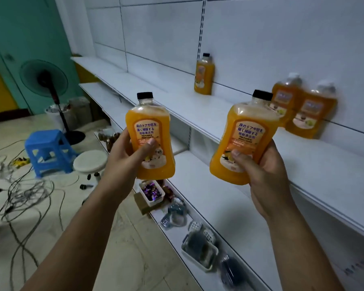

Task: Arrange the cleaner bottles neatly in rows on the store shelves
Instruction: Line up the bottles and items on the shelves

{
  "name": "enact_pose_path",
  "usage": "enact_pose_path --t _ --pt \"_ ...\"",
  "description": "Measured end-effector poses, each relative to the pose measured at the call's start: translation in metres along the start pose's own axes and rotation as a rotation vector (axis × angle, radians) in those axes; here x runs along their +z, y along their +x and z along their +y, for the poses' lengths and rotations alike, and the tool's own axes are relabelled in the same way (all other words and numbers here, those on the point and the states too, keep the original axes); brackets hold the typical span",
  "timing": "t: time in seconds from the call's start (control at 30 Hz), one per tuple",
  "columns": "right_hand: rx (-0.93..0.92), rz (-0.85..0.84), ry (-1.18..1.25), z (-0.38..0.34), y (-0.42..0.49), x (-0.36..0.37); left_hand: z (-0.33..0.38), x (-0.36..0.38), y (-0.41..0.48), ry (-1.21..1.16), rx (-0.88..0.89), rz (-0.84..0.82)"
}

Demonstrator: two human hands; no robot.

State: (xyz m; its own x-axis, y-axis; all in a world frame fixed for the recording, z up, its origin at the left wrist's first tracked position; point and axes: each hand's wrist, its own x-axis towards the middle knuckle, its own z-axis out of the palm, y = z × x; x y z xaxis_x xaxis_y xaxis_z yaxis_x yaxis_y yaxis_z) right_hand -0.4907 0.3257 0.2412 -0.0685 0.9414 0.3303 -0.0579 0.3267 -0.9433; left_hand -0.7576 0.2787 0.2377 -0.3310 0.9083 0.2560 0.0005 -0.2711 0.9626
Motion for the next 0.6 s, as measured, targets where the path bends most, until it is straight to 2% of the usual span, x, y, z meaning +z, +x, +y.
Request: enact_pose_path --t 0.3,0.6 --pt "-0.022 0.02 -0.046 0.018 0.135 0.05 -0.009 -0.001 0.154 0.047 0.04 -0.055" --pt "-0.043 0.283 -0.246 0.04 0.221 0.091 -0.04 -0.002 0.31 0.05 0.161 -0.276"
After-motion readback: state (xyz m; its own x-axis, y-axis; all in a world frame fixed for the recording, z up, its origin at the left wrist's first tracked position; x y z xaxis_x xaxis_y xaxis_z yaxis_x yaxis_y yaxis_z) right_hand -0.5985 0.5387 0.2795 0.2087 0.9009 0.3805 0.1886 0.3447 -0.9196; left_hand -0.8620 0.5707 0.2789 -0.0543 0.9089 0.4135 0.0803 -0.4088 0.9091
